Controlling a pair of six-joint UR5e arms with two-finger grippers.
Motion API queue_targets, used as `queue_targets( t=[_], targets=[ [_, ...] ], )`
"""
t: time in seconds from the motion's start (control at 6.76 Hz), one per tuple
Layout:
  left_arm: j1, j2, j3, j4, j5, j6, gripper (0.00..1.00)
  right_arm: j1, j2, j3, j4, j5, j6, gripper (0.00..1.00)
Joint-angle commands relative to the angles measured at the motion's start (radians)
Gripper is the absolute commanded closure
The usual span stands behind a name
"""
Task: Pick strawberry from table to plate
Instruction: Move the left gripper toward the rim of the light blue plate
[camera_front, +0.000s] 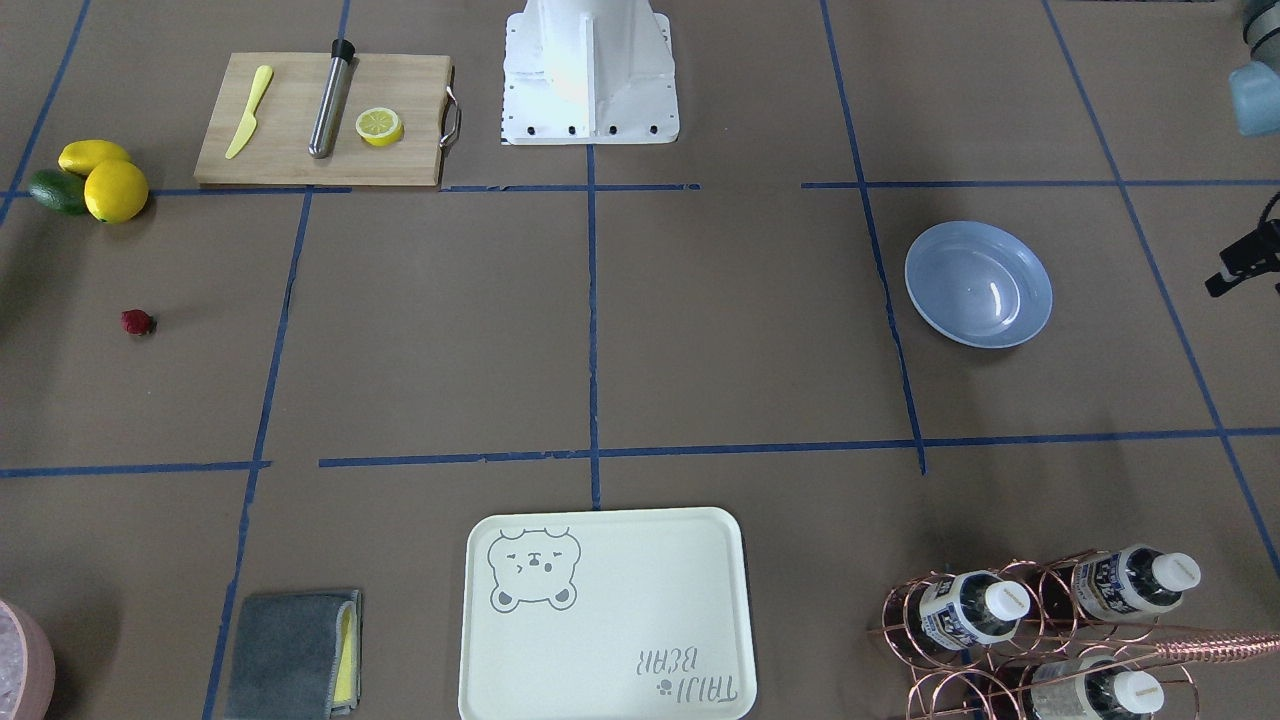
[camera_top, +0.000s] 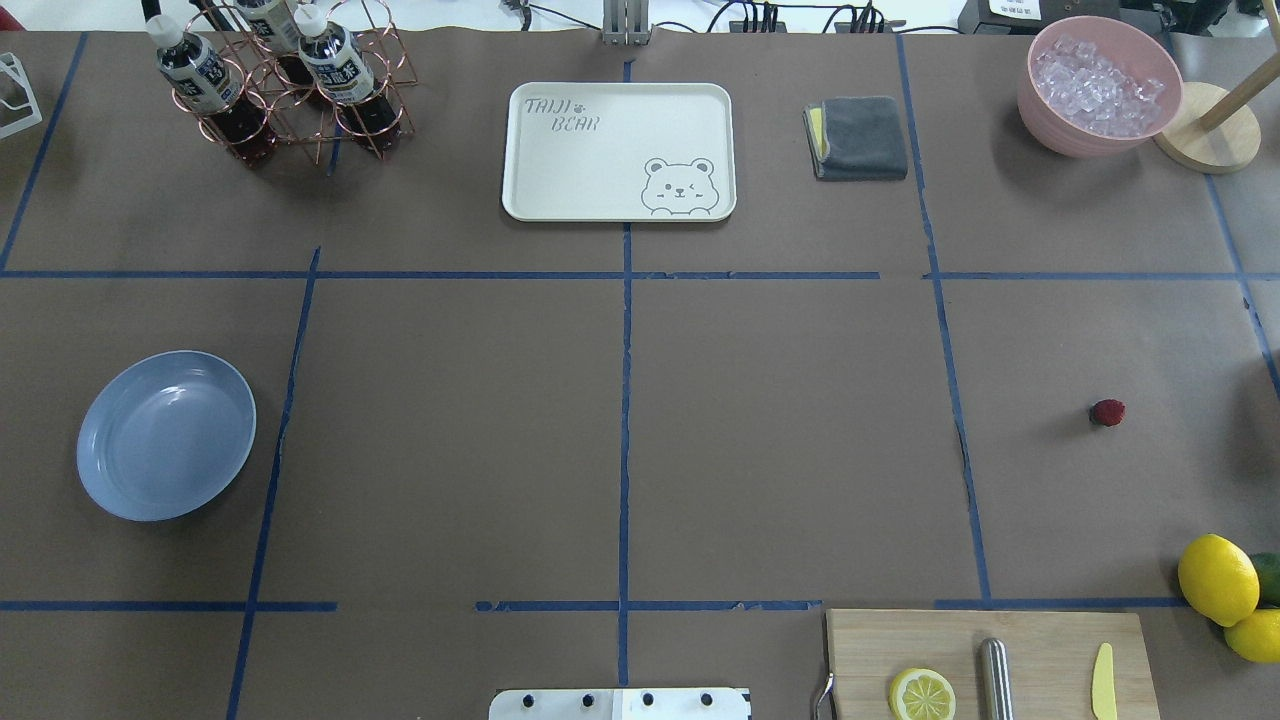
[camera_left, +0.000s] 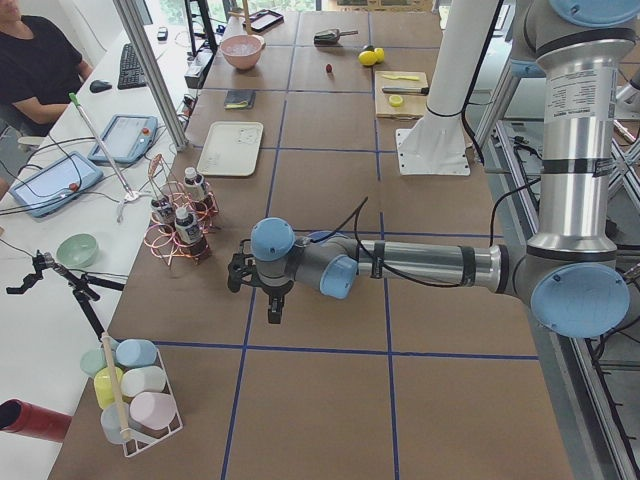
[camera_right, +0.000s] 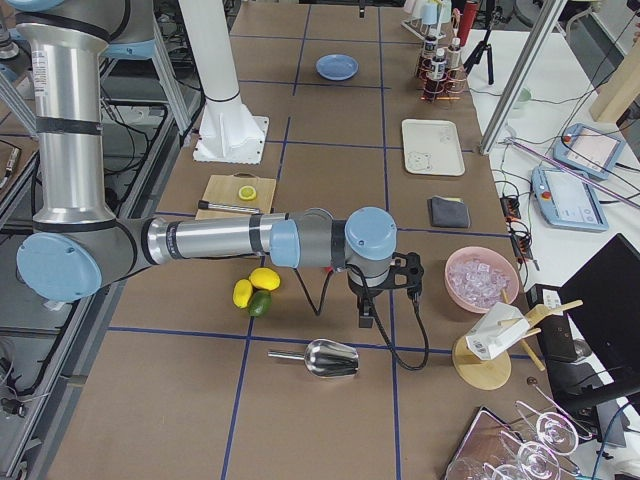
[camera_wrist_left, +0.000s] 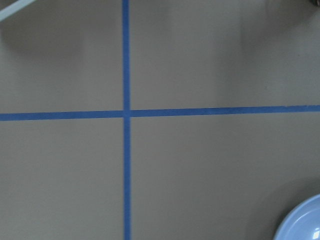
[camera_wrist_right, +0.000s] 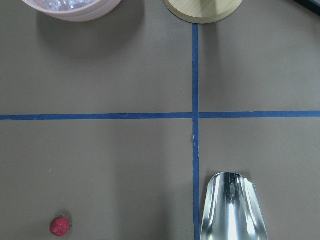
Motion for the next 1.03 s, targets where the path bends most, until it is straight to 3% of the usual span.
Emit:
queue_targets(
  t=[0.0, 0.3, 0.59, 0.89],
  targets=[
    [0.181, 0.107, 0.006, -0.382, 0.023, -0.354, 0.00, 0.000, 0.000, 0.002, 0.000, -0.001, 0.000, 0.00],
    [0.319, 0.119, 0.010, -0.451, 0.151, -0.469, 0.00, 0.000, 0.001, 0.009, 0.000, 0.001, 0.000, 0.00],
    [0.381, 0.118, 0.013, -0.451, 0.212, -0.489, 0.03, 0.000, 0.000, 0.015, 0.000, 0.001, 0.000, 0.00],
    [0.412, 0.118, 0.020, -0.455, 0.239, -0.489, 0.15, -0.001, 0.000, 0.023, 0.000, 0.001, 0.000, 0.00]
  ],
)
